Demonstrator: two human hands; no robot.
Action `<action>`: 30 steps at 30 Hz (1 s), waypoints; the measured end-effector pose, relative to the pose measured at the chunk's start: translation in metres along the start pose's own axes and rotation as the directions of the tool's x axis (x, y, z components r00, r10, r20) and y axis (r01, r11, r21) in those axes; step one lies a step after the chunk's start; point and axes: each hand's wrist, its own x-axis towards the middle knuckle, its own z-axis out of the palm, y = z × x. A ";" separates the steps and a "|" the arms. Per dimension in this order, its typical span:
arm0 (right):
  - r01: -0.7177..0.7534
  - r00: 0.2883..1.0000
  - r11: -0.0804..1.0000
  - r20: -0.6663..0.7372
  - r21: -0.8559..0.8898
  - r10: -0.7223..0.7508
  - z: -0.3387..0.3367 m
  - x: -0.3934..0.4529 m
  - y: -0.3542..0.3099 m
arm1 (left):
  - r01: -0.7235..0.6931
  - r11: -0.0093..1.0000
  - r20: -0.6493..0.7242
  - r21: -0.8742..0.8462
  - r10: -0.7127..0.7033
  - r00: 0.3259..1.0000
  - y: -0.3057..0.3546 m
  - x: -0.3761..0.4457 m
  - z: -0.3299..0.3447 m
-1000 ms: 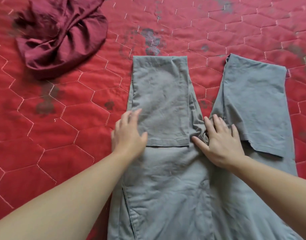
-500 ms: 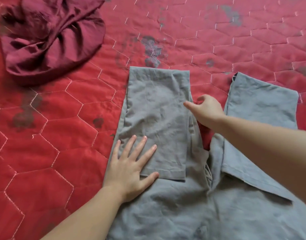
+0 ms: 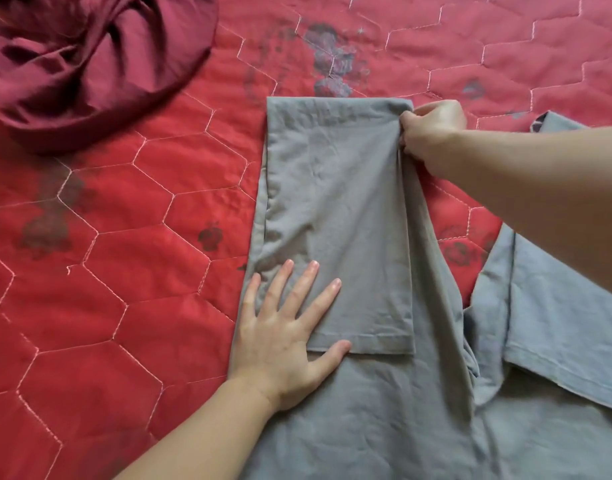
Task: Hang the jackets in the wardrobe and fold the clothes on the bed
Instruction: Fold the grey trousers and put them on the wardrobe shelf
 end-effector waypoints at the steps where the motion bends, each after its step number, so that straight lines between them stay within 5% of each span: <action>1: -0.015 1.000 1.000 -0.016 0.027 0.015 0.002 -0.001 -0.001 | 0.002 1.000 0.001 0.003 -0.002 1.000 0.000 0.001 0.000; 5: -0.077 0.996 0.977 0.056 0.199 0.067 0.005 -0.002 -0.013 | 0.027 0.999 -0.007 0.027 -0.027 1.000 -0.002 0.008 0.002; 7: -0.049 0.992 0.988 0.123 0.149 0.031 0.001 -0.018 -0.015 | 0.028 0.999 -0.004 0.041 -0.028 1.000 -0.001 0.009 0.003; 9: 0.250 0.963 0.960 0.136 -0.130 -0.232 -0.011 -0.059 -0.002 | 0.040 0.997 0.010 0.060 -0.041 0.999 0.000 0.008 0.003; 11: 0.585 0.809 0.744 0.300 -0.323 -0.506 -0.022 -0.122 0.032 | 0.053 0.993 0.031 0.105 -0.056 0.998 -0.001 0.009 0.002; 13: 0.718 0.696 0.569 0.433 -0.402 -0.572 -0.035 -0.195 0.080 | 0.046 0.986 0.074 0.160 -0.058 0.996 0.003 0.008 -0.001; 17: 0.663 0.749 0.452 0.520 -0.597 -0.412 -0.051 -0.269 0.157 | 0.034 0.990 0.142 0.134 -0.053 0.988 0.020 -0.009 -0.004; 23: 0.655 0.755 0.523 0.483 -0.546 -0.442 -0.064 -0.351 0.183 | -0.147 0.987 0.224 0.059 0.130 0.966 0.056 -0.133 0.003; 26: 0.680 0.733 0.489 0.519 -0.547 -0.440 -0.088 -0.415 0.222 | -0.079 0.996 0.215 0.036 0.069 0.974 0.067 -0.190 0.003; 30: 0.615 0.787 0.496 0.520 -0.613 -0.333 -0.136 -0.463 0.275 | 0.009 0.998 0.282 0.055 -0.024 0.959 0.077 -0.232 0.004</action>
